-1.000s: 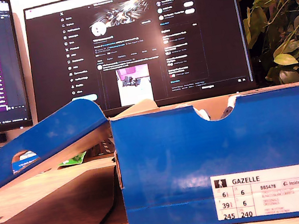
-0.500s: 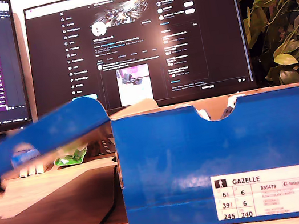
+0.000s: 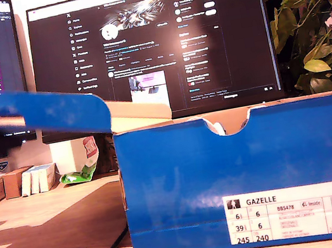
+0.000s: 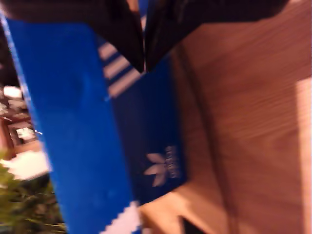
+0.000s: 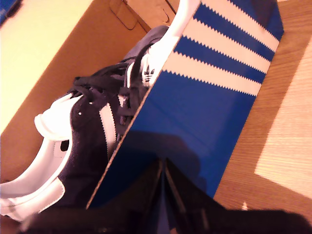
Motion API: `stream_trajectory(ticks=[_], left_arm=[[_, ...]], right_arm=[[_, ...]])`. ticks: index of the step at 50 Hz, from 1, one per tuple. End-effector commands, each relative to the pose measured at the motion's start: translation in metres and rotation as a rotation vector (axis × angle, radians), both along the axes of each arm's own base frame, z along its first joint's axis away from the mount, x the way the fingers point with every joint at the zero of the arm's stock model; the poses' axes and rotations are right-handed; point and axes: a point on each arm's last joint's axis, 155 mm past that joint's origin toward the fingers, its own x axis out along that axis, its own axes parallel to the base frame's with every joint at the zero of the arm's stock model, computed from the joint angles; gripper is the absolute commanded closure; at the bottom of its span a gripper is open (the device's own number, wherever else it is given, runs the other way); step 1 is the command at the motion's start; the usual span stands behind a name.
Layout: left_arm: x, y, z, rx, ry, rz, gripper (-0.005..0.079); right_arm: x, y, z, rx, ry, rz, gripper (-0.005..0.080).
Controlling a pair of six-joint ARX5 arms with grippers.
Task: Close the blue shoebox by pushing the lid with your left arm and holding the box in place with your right arm
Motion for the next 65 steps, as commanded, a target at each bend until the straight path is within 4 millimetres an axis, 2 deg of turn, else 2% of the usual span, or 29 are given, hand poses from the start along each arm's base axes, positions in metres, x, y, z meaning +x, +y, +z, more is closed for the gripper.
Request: stream_trajectory(ticks=[1, 20, 30, 38, 46, 58, 61, 65], left_arm=[[0.0, -0.008, 0.018, -0.017, -0.039, -0.031, 0.0761], [-0.008, -0.06, 0.089, -0.054, -0.176, -0.187, 0.0761], [-0.017, -0.095, 0.131, -0.068, -0.271, -0.283, 0.0761], [-0.027, -0.124, 0.153, -0.061, -0.343, -0.335, 0.0761], [-0.044, -0.152, 0.164, -0.071, -0.377, -0.392, 0.0761], [-0.07, -0.182, 0.164, -0.078, -0.394, -0.462, 0.0761], [-0.077, -0.187, 0.166, -0.086, -0.397, -0.48, 0.0761], [-0.084, -0.194, 0.169, -0.097, -0.401, -0.496, 0.0761]], right_arm=[[0.001, 0.007, 0.006, 0.009, -0.017, 0.026, 0.0763], [0.001, 0.007, 0.006, 0.007, -0.018, 0.027, 0.0763], [0.001, 0.007, 0.006, 0.007, -0.018, 0.026, 0.0763], [0.005, 0.001, 0.007, -0.02, -0.047, 0.017, 0.0763], [0.024, -0.027, 0.02, -0.02, -0.063, -0.08, 0.0763], [0.051, -0.081, 0.05, -0.044, -0.067, -0.237, 0.0763], [0.056, -0.09, 0.059, -0.043, -0.078, -0.262, 0.0763], [0.058, -0.092, 0.069, -0.025, -0.086, -0.254, 0.0763]])
